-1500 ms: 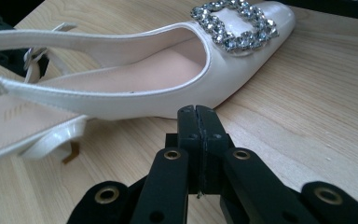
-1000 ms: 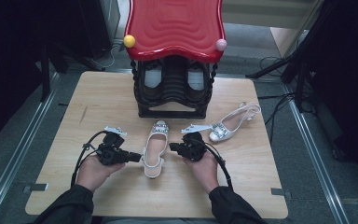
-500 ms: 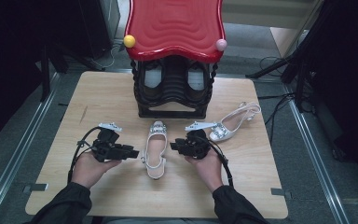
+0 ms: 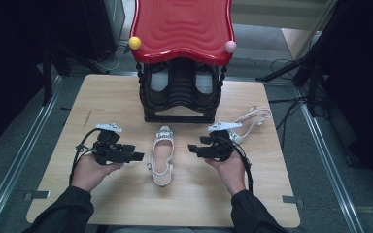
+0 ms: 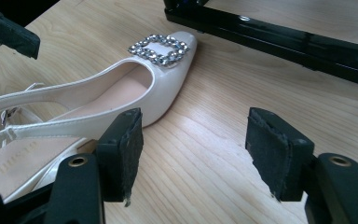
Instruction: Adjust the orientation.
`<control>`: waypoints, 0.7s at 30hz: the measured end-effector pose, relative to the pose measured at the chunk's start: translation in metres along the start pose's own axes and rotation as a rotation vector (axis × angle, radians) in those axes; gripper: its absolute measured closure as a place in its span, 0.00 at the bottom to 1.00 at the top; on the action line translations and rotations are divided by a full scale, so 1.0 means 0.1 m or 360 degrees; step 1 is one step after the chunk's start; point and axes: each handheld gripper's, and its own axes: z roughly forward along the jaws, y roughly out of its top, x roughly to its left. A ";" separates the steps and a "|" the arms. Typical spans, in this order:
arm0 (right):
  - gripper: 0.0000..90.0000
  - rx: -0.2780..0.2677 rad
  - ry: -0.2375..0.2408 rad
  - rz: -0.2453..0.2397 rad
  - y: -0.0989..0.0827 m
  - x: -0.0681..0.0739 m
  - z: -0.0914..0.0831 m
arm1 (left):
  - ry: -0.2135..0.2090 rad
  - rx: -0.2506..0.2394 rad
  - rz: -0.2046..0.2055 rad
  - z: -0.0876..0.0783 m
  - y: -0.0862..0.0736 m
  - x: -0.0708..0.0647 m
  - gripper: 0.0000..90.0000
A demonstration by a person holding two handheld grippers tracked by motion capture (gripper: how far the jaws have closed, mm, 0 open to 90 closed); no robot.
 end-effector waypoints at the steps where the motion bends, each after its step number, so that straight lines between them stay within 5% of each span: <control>1: 0.42 -0.0007 -0.0003 0.0009 0.00 -0.02 -0.02 | 0.0013 0.0012 0.0005 0.00 0.00 0.00 0.42; 13: 0.45 -0.0024 -0.0047 0.0042 -0.02 -0.19 -0.26 | 0.0078 0.0061 0.0056 0.04 0.04 0.04 0.40; 21: 0.50 -0.0065 -0.0101 0.0082 -0.02 -0.35 -0.46 | 0.0033 0.0066 0.0067 0.06 0.07 0.05 0.39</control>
